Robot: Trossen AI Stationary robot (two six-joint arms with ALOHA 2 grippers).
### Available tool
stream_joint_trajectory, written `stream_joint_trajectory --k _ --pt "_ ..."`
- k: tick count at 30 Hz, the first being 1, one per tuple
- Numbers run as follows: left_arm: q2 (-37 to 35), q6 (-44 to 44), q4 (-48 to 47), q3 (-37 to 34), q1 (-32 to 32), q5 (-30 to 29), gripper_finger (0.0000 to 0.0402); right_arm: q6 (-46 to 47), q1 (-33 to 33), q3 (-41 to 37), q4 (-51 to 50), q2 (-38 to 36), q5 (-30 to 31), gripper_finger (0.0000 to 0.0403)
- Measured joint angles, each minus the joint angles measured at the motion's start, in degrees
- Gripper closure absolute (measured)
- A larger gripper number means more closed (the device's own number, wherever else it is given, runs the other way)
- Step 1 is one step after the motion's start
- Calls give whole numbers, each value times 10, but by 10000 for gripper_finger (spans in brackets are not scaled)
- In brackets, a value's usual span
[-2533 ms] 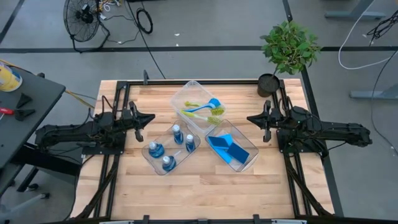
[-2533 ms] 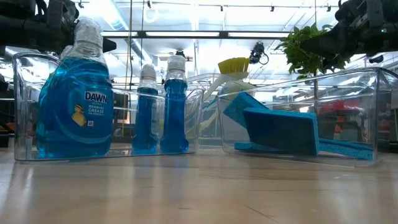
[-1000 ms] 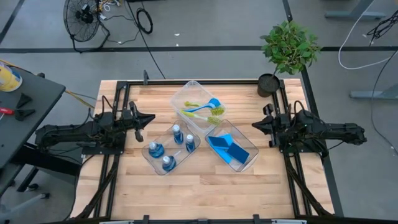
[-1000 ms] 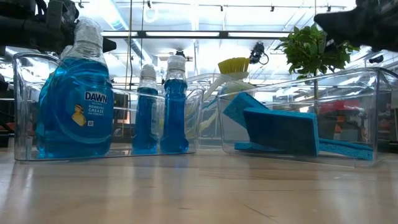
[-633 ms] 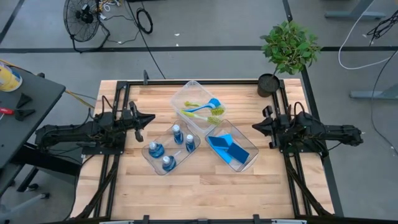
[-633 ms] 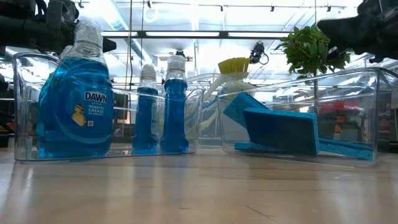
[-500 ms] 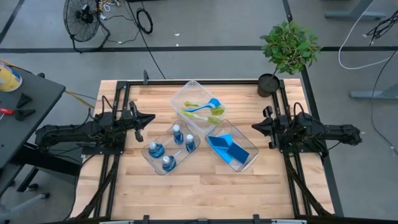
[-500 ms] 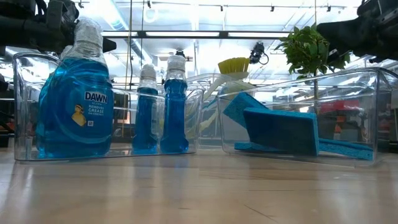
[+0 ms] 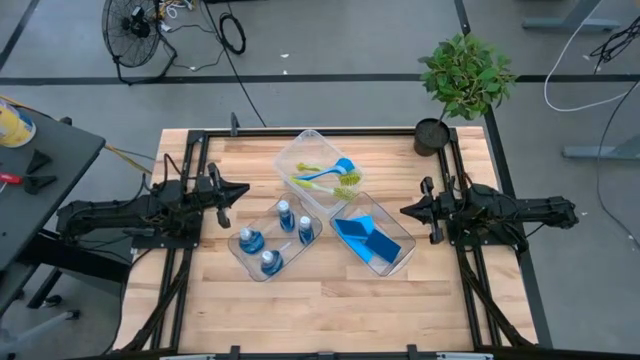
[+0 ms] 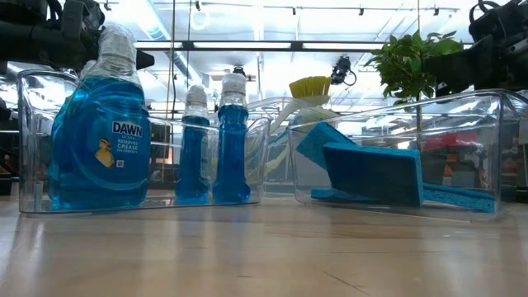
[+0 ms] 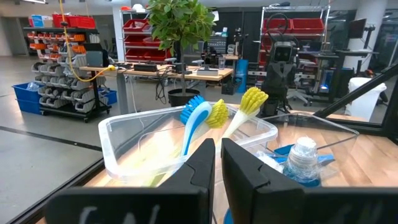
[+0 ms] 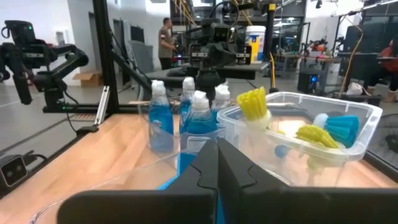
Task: Pick & Place Kitchen Sink Supplies
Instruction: Return to Home Position
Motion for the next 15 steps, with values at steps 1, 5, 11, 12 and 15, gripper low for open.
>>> stream_joint_trajectory --k 1,5,11,12,15 --pt "0 0 0 0 0 0 369 0 0 0 -2 0 0 403" --pt "0 0 0 0 0 0 369 -7 0 0 -11 0 -1 403" --pt "0 0 0 0 0 0 369 -15 0 0 -13 0 20 402" --pt "0 0 0 0 0 0 369 -15 0 0 -13 0 21 400" --pt "0 0 0 0 0 0 369 -16 0 0 -13 0 17 392"
